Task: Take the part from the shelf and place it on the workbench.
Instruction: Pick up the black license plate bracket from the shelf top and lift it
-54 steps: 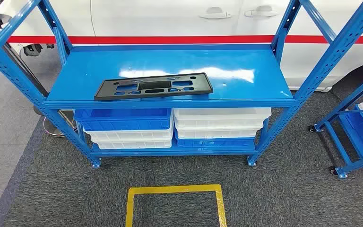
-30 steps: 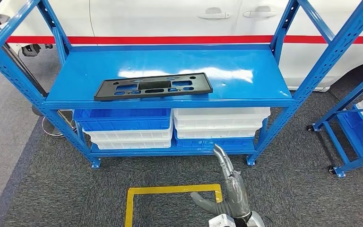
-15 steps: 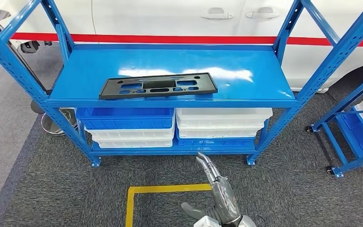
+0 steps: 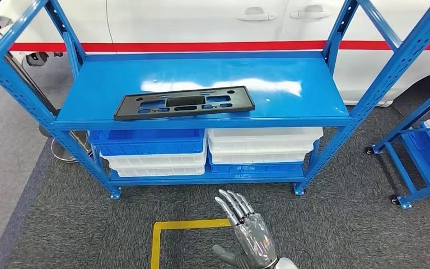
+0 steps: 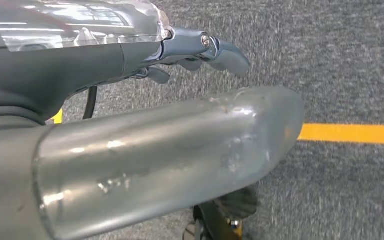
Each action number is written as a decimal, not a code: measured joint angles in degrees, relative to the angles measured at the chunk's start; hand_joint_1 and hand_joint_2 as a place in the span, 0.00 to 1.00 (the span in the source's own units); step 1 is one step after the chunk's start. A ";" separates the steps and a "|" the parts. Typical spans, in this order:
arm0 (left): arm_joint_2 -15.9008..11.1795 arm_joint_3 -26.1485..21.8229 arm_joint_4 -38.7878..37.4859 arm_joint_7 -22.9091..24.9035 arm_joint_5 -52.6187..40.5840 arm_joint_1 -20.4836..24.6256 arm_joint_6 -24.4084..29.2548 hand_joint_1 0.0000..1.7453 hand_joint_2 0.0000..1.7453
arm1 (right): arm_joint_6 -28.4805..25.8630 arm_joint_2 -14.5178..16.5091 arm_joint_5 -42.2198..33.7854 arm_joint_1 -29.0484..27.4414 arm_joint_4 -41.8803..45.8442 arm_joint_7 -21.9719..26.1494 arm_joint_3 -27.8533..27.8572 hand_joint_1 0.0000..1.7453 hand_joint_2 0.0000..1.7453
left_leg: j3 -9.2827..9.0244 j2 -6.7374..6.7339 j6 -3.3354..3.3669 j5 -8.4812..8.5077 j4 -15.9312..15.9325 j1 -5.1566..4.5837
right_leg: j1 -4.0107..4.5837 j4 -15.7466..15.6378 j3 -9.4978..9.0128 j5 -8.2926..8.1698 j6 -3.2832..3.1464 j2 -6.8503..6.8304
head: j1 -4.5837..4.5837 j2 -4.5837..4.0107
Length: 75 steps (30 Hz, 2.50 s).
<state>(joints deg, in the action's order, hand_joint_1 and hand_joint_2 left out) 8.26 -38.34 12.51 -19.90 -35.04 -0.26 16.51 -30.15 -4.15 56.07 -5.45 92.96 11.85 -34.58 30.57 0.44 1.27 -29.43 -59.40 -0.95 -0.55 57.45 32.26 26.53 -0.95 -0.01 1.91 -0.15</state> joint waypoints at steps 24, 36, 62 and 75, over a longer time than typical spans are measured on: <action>-0.44 -0.04 -0.08 0.28 -3.91 0.53 -1.56 0.00 0.00 | -8.11 -8.18 20.65 7.84 -4.00 -5.86 -7.24 0.00 1.00 | 1.70 0.70 1.48 2.55 0.13 -0.17 | 0.61 7.36 2.86 2.37 -0.28 -0.23 | 0.00 0.00; -1.22 -0.07 -0.07 -0.09 -4.65 0.67 -2.20 0.00 0.00 | -6.73 -8.89 18.33 9.72 -4.65 -6.98 -8.56 0.00 1.00 | 8.70 0.30 -1.82 -5.13 -14.78 1.05 | 0.00 -0.39 -0.48 0.07 -0.79 -1.11 | 0.01 0.00; -2.07 -0.35 -0.08 -2.08 -10.26 1.06 0.50 0.00 0.00 | 6.96 -8.76 -19.59 11.31 -6.22 1.69 -6.42 0.00 0.00 | 2.44 -0.27 -0.35 1.67 -0.94 0.51 | 0.67 -0.28 -0.53 0.18 -1.05 -1.03 | -0.01 0.00; -2.16 -0.48 -0.07 -1.95 -12.56 1.24 0.75 0.00 0.00 | 5.30 -9.05 -14.25 11.84 -6.31 -0.97 -6.69 0.00 1.00 | 2.29 0.32 -0.91 2.12 -0.71 1.72 | -0.18 1.46 -0.26 1.19 1.63 -0.78 | -0.02 0.00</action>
<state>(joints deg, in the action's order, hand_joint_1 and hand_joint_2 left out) 6.10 -38.82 12.44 -21.85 -47.59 0.97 17.26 -24.85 -13.20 41.82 6.39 86.65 10.88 -41.27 32.86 0.76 0.36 -27.32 -60.11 0.77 -0.73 58.92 32.00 27.72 0.68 -0.79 1.89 -0.15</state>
